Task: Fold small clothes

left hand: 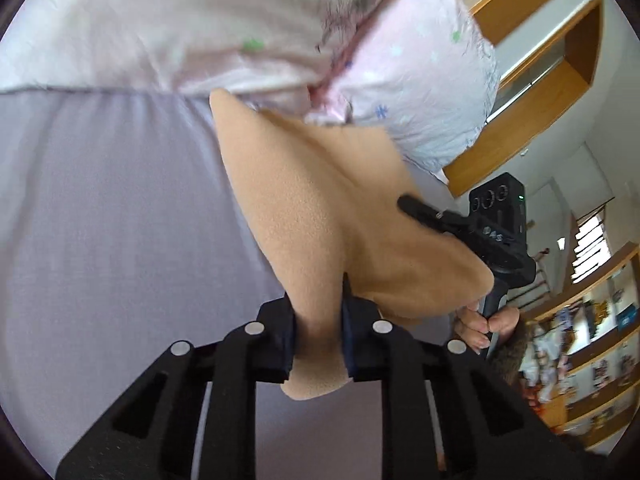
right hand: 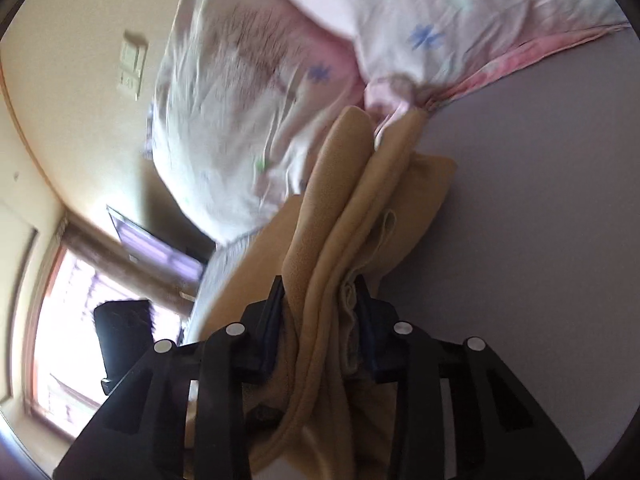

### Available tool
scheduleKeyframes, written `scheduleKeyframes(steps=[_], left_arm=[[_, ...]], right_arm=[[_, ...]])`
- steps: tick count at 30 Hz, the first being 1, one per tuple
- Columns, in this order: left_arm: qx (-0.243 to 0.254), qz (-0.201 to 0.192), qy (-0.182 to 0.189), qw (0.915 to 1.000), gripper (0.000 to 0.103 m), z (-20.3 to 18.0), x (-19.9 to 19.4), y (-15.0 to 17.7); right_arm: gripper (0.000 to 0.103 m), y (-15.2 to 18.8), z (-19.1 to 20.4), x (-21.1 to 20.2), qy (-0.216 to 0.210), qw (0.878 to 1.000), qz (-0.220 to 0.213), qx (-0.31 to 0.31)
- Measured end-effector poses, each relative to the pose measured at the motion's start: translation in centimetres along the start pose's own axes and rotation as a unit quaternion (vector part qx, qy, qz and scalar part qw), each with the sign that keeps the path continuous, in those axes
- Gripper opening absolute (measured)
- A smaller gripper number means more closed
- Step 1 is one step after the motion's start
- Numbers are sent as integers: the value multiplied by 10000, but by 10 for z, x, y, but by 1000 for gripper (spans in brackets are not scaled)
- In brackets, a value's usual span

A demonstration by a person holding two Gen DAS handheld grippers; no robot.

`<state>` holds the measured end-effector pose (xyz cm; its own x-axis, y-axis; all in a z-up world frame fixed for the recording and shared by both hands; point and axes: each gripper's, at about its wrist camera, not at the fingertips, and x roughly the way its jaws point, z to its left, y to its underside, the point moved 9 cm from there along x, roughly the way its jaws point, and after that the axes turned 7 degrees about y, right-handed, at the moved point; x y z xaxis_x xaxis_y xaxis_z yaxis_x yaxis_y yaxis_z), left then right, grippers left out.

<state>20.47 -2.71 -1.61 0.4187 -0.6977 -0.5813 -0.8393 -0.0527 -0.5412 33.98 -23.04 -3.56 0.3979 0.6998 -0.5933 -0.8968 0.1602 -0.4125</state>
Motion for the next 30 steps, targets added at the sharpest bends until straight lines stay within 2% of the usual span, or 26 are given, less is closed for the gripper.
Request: scheduleKeyframes(steps=[2,4,5,8,12,15,17,18,21,23,26,27,29,30], left_arm=[[128,-54,-491,9987,24,18,-22,8],[140,-215,-966,9950,23,36,-43,18],[156,-275,-1020,9943,27,40,-50,21],[236,-446,-784,9956,38,35,-72,29],[595,-379,-406,9967,45,5,-66,35],[776,-240,-122,9966,48,-17,-48,39],[794,-173,-94,9966,49,-24,-37,40],[783,-154,-80,9968,49,-25,-34,40],[754,-129,-50,9971,49,-23,-40,49],[696,-81,-60,9975,50,-18,-44,55],[585,31,21,9983,51,-15,-43,65],[570,42,41,9984,52,-15,-42,67],[565,29,90,9984,62,-20,-43,73],[575,17,84,9983,64,-22,-43,76]], right_arm=[[39,6,2,11,420,9988,179,-163],[45,2,5,-7,766,9968,-162,-158],[45,2,13,-26,700,9963,-472,-172],[50,31,51,-64,91,9957,-732,-567],[50,79,74,-66,373,9932,-397,-1025],[50,90,77,-56,596,9906,-324,-1184],[17,91,76,-42,927,9866,-315,-1304],[7,93,72,-40,1103,9852,-267,-1283],[7,99,40,-50,1310,9878,-246,-800],[6,107,25,-56,1303,9902,-201,-454],[7,116,32,-62,1215,9911,-265,-465],[8,116,34,-66,1206,9911,-342,-454],[25,112,38,-78,1135,9915,-540,-336],[48,108,37,-83,1115,9911,-664,-284]])
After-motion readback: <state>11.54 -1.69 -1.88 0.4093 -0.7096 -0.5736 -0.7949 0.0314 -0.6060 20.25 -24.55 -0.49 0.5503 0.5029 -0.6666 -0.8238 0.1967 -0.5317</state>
